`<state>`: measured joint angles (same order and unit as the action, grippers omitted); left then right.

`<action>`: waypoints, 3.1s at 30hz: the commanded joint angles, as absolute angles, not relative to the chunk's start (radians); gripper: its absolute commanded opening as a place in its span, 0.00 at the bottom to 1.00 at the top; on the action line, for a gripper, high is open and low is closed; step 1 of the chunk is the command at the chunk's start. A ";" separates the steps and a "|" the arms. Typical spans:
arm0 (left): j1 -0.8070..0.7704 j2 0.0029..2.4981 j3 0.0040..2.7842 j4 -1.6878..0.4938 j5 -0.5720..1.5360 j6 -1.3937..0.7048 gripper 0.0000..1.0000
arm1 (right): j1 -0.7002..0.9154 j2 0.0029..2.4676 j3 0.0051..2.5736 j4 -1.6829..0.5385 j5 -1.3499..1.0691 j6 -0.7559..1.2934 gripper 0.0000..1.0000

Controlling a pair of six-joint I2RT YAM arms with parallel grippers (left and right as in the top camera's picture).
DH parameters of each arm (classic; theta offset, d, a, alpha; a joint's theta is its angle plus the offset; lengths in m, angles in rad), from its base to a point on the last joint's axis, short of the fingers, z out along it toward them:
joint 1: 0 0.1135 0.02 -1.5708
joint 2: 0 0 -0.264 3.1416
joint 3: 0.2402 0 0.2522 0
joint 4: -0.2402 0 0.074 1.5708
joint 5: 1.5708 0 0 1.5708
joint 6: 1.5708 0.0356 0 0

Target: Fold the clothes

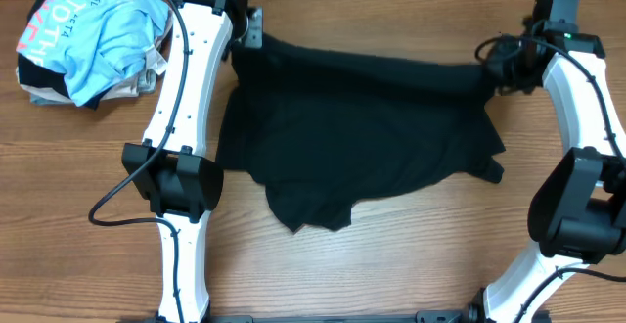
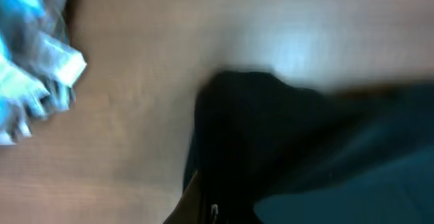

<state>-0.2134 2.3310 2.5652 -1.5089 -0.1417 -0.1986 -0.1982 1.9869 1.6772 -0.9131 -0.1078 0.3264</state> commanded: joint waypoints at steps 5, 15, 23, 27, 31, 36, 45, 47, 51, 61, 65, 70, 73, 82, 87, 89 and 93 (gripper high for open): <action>-0.215 2.329 2.386 -1.601 -0.006 -0.191 0.04 | -0.216 1.966 1.662 -1.005 -0.091 0.279 0.09; -0.204 2.220 2.490 -1.690 0.004 -0.157 1.00 | -0.276 1.776 1.780 -1.236 -0.182 0.261 0.51; -0.278 1.814 2.401 -1.690 0.023 -0.237 1.00 | -0.299 1.377 1.778 -1.526 -0.159 0.301 0.52; -0.421 1.682 1.988 -1.668 -0.077 -0.431 1.00 | -0.299 1.244 1.578 -1.530 -0.061 0.365 0.64; -0.546 1.612 1.552 -1.410 0.026 -0.516 1.00 | -0.299 1.237 1.389 -1.391 -0.099 0.372 0.65; -0.625 1.610 1.248 -1.160 0.177 -0.524 0.84 | -0.299 1.254 1.267 -1.278 -0.133 0.376 0.65; -0.708 1.619 1.073 -0.945 0.271 -0.297 0.68 | -0.299 1.265 1.250 -1.242 -0.133 0.375 0.65; -0.721 1.634 1.052 -0.904 0.282 -0.218 0.68 | -0.299 1.265 1.250 -1.239 -0.133 0.375 0.65; -0.727 1.706 1.049 -0.893 0.276 -0.100 0.72 | -0.299 1.265 1.250 -1.239 -0.132 0.374 0.65; -0.726 1.872 1.049 -0.885 0.258 -0.029 0.63 | -0.299 1.265 1.250 -1.230 -0.132 0.374 0.65; -0.725 1.870 1.075 -0.908 0.218 -0.029 0.61 | -0.299 1.265 1.250 -1.224 -0.132 0.374 0.65; -0.725 1.870 1.179 -0.989 0.089 -0.080 0.64 | -0.299 1.271 1.250 -1.216 -0.132 0.374 0.65; -0.725 1.870 1.225 -0.994 0.008 -0.114 0.69 | -0.299 1.271 1.250 -1.216 -0.132 0.374 0.66; -0.728 1.884 1.227 -0.909 0.008 -0.112 0.71 | -0.299 1.271 1.250 -1.200 -0.132 0.374 0.66; -0.728 1.892 1.225 -0.884 0.028 -0.112 0.69 | -0.299 1.271 1.250 -1.198 -0.130 0.371 0.66; -0.729 1.892 1.225 -0.881 0.041 -0.112 0.66 | -0.299 1.271 1.250 -1.198 -0.117 0.371 0.66; -0.730 1.892 1.225 -0.886 0.074 -0.113 0.64 | -0.299 1.271 1.249 -1.198 -0.101 0.371 0.66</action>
<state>-0.7254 1.8706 1.2190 -0.8864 0.0376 -0.1020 -0.2993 1.2701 1.2503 -1.2041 -0.1215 0.3668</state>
